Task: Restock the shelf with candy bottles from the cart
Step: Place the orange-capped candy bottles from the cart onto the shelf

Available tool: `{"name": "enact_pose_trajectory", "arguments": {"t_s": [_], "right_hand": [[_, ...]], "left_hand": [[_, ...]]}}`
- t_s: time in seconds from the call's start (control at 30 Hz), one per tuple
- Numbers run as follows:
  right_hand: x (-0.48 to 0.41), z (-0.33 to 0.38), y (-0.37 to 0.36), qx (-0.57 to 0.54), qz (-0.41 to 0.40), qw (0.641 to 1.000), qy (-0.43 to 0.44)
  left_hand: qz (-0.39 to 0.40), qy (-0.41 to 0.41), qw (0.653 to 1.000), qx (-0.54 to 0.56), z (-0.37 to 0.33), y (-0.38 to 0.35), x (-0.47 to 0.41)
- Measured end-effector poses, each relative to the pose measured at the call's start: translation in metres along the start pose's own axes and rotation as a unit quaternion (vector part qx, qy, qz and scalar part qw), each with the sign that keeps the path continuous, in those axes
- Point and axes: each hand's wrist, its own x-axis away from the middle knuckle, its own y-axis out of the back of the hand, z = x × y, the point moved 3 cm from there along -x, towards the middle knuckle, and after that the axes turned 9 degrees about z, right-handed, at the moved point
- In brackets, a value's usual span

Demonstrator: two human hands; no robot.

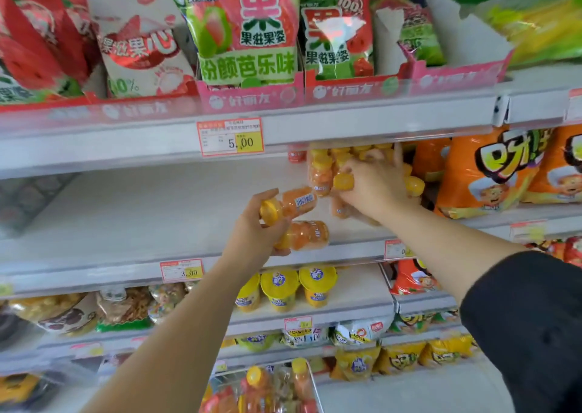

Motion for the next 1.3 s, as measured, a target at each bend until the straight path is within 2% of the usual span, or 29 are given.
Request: {"name": "enact_pose_trajectory", "arguments": {"t_s": [0.23,0.4,0.63,0.93,1.0,1.07,1.17,1.3], "right_hand": [[-0.025,-0.011,-0.002,0.025,0.068,0.997,-0.024],[-0.034,-0.022,-0.005,-0.06,0.089,0.994,0.0],[-0.034,-0.018,-0.008,-0.068,0.053,0.996,0.005],[-0.024,-0.019,0.002,-0.009,0.064,0.998,-0.01],[-0.016,-0.009,0.009,-0.041,0.012,0.998,0.042],[-0.008,0.007,0.013,-0.114,0.008,0.984,0.134],[-0.003,0.039,0.015,-0.201,0.102,0.944,0.24],[-0.009,0.063,0.006,-0.224,0.166,0.928,0.249]], "left_hand": [[-0.016,0.02,0.999,0.041,0.0,0.0,-0.018],[-0.022,0.019,0.999,0.026,-0.001,0.005,-0.025],[-0.017,0.018,1.0,0.017,0.001,0.008,-0.027],[-0.006,0.02,1.0,-0.021,-0.003,0.015,-0.029],[-0.006,0.019,0.999,-0.048,-0.006,0.016,-0.029],[-0.003,0.012,0.995,-0.097,-0.011,0.017,-0.029],[0.005,-0.007,0.976,-0.219,-0.023,0.015,-0.031],[0.029,-0.029,0.937,-0.347,-0.037,0.007,-0.035]]}}
